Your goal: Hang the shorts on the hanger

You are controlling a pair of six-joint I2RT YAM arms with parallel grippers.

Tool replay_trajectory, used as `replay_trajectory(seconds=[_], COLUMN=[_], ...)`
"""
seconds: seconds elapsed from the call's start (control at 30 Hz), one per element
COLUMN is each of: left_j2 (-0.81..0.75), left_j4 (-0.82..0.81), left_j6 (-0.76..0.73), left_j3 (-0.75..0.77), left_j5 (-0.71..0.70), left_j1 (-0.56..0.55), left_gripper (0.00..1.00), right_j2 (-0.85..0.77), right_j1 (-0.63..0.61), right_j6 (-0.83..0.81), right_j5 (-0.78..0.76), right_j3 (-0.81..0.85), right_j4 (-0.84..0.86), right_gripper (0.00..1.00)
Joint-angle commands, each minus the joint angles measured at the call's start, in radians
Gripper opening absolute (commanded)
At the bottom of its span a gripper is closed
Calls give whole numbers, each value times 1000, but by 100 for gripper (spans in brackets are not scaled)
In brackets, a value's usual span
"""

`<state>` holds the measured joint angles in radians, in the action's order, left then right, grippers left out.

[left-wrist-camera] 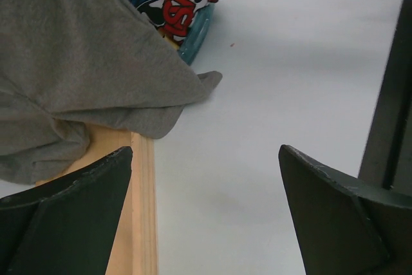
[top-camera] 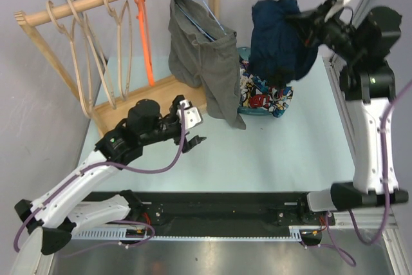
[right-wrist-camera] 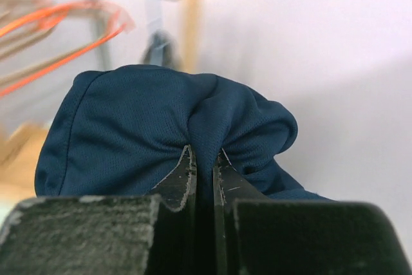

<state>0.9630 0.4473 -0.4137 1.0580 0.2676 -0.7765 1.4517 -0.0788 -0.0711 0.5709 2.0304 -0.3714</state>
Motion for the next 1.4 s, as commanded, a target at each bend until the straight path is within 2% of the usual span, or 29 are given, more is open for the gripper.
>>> replay_trajectory(seconds=[0.0,0.13,0.17,0.27,0.37,0.47,0.5,0.57,0.6,0.63,0.67,0.7,0.73,0.77,0.8,0.83,0.9,1.0,1.13,1.27,1.37], left_j2=[-55,-99,-105,-124,-147,-176,-184,-204,-210,-216,-221,-225,-227,-227,-224,-219,-205,-123,63,346,527], left_j4=[111,186,223,293,361,386,390,409,409,416,421,426,433,436,438,429,412,349,254,197,133], left_j6=[-111,-131,-140,-163,-183,-183,-186,-192,-192,-195,-209,-218,-226,-234,-258,-269,-295,-316,-349,-353,-346], left_j3=[53,65,66,66,53,28,19,1,-16,-24,-30,-35,-42,-46,-49,-61,-67,-69,-3,123,198], left_j5=[122,174,185,229,262,252,248,252,255,260,263,266,265,259,251,237,228,229,243,251,225], left_j1=[-4,-4,-4,-4,-4,-4,-4,-4,-3,-4,-4,-4,-4,-4,-6,-4,-6,-6,-18,-50,-93], left_gripper=[100,100,100,100,100,100,100,100,100,100,100,100,100,100,100,100,100,99,93,84,82], right_j2=[-193,-339,-355,-384,-324,-205,-164,-93,-15,21,65,132,169,197,229,230,199,83,-65,-183,-247], right_j1=[-21,-36,-58,-111,-196,-340,-433,-524,-621,-659,-700,-725,-751,-748,-736,-677,-600,-451,-300,-149,-18], right_j6=[-222,-511,-671,-838,-855,-816,-802,-793,-789,-789,-786,-776,-719,-670,-632,-565,-478,-360,-267,-185,-150], right_j5=[176,227,227,182,181,169,156,136,124,112,87,84,83,78,93,116,179,213,204,198,201], right_j3=[-167,-300,-320,-426,-495,-527,-529,-527,-523,-513,-495,-420,-376,-322,-255,-240,-260,-384,-519,-617,-679], right_j4=[-185,-436,-559,-645,-640,-566,-546,-473,-448,-410,-409,-425,-482,-510,-540,-585,-572,-509,-486,-503,-526], right_gripper=[0,0,0,0,0,0,0,0,0,25,46,63,74,97,100,100,100,100,100,100,99])
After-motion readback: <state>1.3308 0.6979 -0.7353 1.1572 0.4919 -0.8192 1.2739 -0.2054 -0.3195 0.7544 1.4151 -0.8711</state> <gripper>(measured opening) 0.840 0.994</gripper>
